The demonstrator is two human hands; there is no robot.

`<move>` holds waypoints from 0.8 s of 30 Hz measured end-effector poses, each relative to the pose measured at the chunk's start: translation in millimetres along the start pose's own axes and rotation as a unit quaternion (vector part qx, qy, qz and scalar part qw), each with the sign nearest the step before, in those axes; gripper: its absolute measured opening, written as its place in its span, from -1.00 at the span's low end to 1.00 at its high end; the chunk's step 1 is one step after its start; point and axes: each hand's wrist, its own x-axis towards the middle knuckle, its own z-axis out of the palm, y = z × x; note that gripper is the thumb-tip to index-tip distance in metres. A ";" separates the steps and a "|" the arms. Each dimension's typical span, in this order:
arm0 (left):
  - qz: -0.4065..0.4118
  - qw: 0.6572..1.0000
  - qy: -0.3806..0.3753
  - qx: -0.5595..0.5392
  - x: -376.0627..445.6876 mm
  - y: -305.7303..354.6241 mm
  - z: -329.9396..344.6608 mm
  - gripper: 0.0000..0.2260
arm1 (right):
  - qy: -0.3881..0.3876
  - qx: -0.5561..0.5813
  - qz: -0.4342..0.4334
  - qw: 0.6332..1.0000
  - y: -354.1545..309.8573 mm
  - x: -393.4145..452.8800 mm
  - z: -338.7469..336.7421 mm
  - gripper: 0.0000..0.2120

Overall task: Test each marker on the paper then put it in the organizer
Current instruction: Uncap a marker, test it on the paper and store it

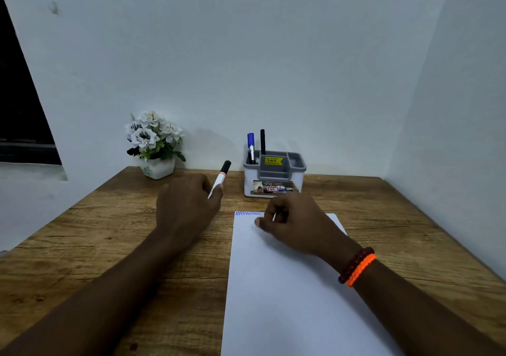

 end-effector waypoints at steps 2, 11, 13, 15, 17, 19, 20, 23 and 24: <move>0.009 0.994 0.009 -0.108 -5.3 13.4 -6.0 -0.82 | 0.060 0.099 0.021 0.993 -1.1 0.3 -2.6 -0.77; 0.093 0.958 -0.018 -0.269 -49.7 73.7 -3.0 -0.91 | 0.105 0.500 0.116 0.851 -30.2 1.3 -4.6 -0.72; 0.099 0.957 -0.029 -0.271 -49.7 73.5 -1.1 -0.88 | 0.105 0.522 0.119 0.838 -32.1 0.5 -4.9 -0.71; 0.070 0.952 -0.037 -0.295 -45.0 70.0 1.9 -0.83 | 0.106 0.515 0.129 0.841 -34.2 -1.0 -9.2 -0.72; 0.001 0.936 -0.034 -0.350 -38.8 65.1 2.1 -0.79 | 0.095 0.513 0.130 0.843 -34.5 -2.3 -9.2 -0.75; -0.076 0.909 -0.040 -0.408 -31.7 61.0 -1.8 -0.75 | 0.073 0.517 0.135 0.842 -35.2 -4.1 -5.6 -0.73; -0.108 0.889 -0.059 -0.441 -28.3 59.2 -4.3 -0.73 | 0.059 0.516 0.135 0.844 -35.2 -4.8 -3.1 -0.71; -0.152 0.804 -0.150 -0.554 -21.9 54.7 -8.7 -0.68 | 0.005 0.515 0.121 0.848 -38.9 -7.8 2.7 -0.60; -0.145 0.784 -0.173 -0.578 -21.7 54.5 -9.2 -0.68 | -0.008 0.516 0.116 0.849 -40.8 -8.6 3.5 -0.58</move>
